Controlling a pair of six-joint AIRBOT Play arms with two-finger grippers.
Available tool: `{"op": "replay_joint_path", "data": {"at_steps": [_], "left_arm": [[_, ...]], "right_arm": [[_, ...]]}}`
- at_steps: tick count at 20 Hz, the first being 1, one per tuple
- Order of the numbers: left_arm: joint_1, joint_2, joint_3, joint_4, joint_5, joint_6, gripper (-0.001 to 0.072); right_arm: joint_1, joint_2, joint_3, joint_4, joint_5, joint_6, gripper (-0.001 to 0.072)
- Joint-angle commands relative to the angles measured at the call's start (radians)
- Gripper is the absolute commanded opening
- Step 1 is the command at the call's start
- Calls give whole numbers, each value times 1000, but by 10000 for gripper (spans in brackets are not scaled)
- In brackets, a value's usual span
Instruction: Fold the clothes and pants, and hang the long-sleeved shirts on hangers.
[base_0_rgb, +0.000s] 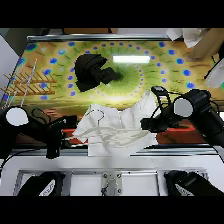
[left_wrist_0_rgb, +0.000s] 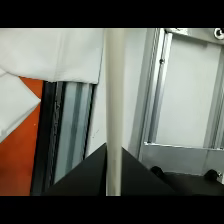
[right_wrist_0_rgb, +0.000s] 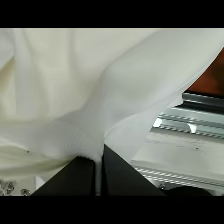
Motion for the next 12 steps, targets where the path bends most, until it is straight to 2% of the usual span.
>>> {"op": "replay_joint_path", "data": {"at_steps": [1,2,4,12], "left_arm": [[-9,-50,0,-34,72,-22,16],[-9,-60,0,-59,79,-22,15],[-9,-82,0,-102,90,-16,15],[-167,-105,0,-106,249,-12,16]], "right_arm": [[1,0,0,5,2,0,37],[1,0,0,11,3,-5,37],[-2,0,17,10,3,-80,37],[-31,0,210,-31,19,-110,36]]}}
